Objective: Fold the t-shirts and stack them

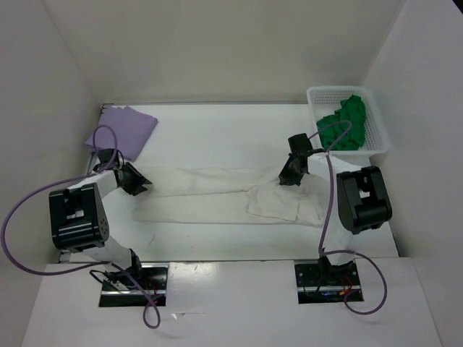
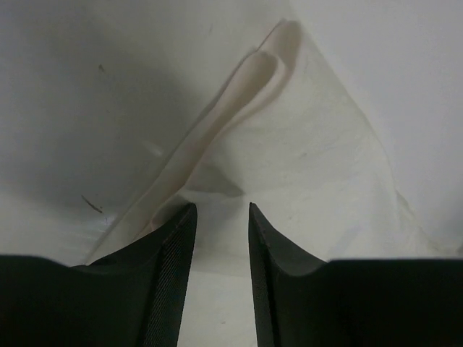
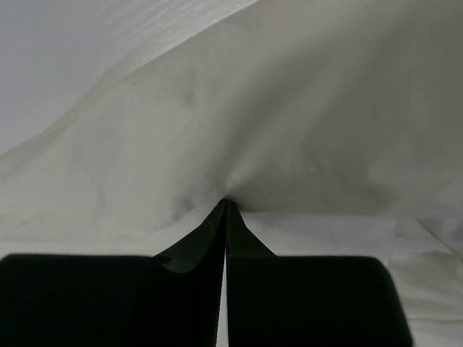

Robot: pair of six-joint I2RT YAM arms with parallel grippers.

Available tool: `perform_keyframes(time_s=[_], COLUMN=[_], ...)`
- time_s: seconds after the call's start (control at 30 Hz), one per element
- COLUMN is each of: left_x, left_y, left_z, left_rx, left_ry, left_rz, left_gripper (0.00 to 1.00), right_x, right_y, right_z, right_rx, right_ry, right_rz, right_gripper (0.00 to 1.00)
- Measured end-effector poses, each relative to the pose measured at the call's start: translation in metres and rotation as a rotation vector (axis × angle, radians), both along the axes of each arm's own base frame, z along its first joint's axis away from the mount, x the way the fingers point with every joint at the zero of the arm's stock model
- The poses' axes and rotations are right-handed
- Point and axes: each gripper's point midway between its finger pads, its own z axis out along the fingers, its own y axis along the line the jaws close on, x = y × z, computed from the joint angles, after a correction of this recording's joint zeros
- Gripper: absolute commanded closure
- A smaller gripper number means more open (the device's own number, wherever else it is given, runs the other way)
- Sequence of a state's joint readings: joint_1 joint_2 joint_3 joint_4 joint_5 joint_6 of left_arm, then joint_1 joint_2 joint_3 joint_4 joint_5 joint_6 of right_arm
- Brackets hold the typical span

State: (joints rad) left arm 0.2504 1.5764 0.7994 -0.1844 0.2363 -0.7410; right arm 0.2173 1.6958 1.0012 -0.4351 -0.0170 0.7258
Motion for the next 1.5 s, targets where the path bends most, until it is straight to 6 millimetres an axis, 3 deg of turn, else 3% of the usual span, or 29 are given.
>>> perform_keyframes(time_s=[0.07,0.13,0.23,0.33,0.43,0.53,0.63,0.77,0.83,0.93,1.0,1.03,1.1,1.13,1.2,1.27,1.33,1.5], left_x=[-0.007,-0.01,-0.019,-0.032,-0.034,-0.036,-0.044,-0.057,-0.061,-0.063,-0.058,-0.053,-0.044,-0.04,-0.036,-0.035,-0.034,-0.031], left_y=[0.005,0.006,0.007,0.002,-0.01,-0.027,-0.036,-0.042,-0.045,-0.052,-0.055,-0.056,-0.055,-0.054,-0.054,-0.056,-0.06,-0.065], left_z=[-0.006,-0.006,-0.003,0.007,0.035,0.06,0.073,0.081,0.081,0.083,0.092,0.099,0.109,0.111,0.111,0.106,0.101,0.095], left_rx=[-0.044,-0.093,-0.144,-0.157,-0.139,-0.123,-0.122,-0.123,-0.122,-0.115,-0.101,-0.093,-0.082,-0.078,-0.076,-0.079,-0.084,-0.086], left_ry=[0.015,0.002,-0.003,-0.002,-0.064,-0.128,-0.149,-0.152,-0.146,-0.142,-0.165,-0.19,-0.227,-0.242,-0.25,-0.235,-0.222,-0.21], left_rz=[0.034,0.051,0.077,0.08,0.031,-0.033,-0.068,-0.082,-0.102,-0.144,-0.172,-0.184,-0.189,-0.192,-0.195,-0.201,-0.211,-0.231], left_gripper=[0.55,0.55,0.55,0.55,0.55,0.55,0.54,0.57,0.62,0.62,0.59,0.57,0.57,0.57,0.57,0.57,0.57,0.56], right_x=[-0.002,0.008,0.042,0.101,0.182,0.251,0.291,0.282,0.275,0.262,0.242,0.226,0.184,0.156,0.104,0.071,0.067,0.096], right_y=[0.005,0.009,0.027,0.057,0.095,0.128,0.152,0.158,0.158,0.162,0.169,0.174,0.185,0.189,0.192,0.183,0.159,0.07], right_z=[-0.013,-0.014,-0.013,-0.012,-0.004,0.007,0.027,0.046,0.066,0.118,0.163,0.186,0.214,0.22,0.218,0.195,0.159,0.06], right_rx=[0.016,0.029,0.071,0.102,0.136,0.154,0.187,0.192,0.179,0.168,0.17,0.176,0.204,0.227,0.276,0.294,0.273,0.152], right_ry=[0.04,0.042,0.029,-0.007,-0.122,-0.241,-0.369,-0.367,-0.374,-0.427,-0.468,-0.488,-0.503,-0.499,-0.465,-0.398,-0.33,-0.155], right_rz=[0.0,0.004,0.03,0.071,0.112,0.139,0.163,0.191,0.215,0.26,0.311,0.347,0.413,0.445,0.498,0.509,0.465,0.245], right_gripper=[0.97,0.97,0.98,0.98,0.99,0.99,0.95,0.89,0.77,0.64,0.59,0.61,0.8,0.94,1.0,1.0,1.0,1.0])
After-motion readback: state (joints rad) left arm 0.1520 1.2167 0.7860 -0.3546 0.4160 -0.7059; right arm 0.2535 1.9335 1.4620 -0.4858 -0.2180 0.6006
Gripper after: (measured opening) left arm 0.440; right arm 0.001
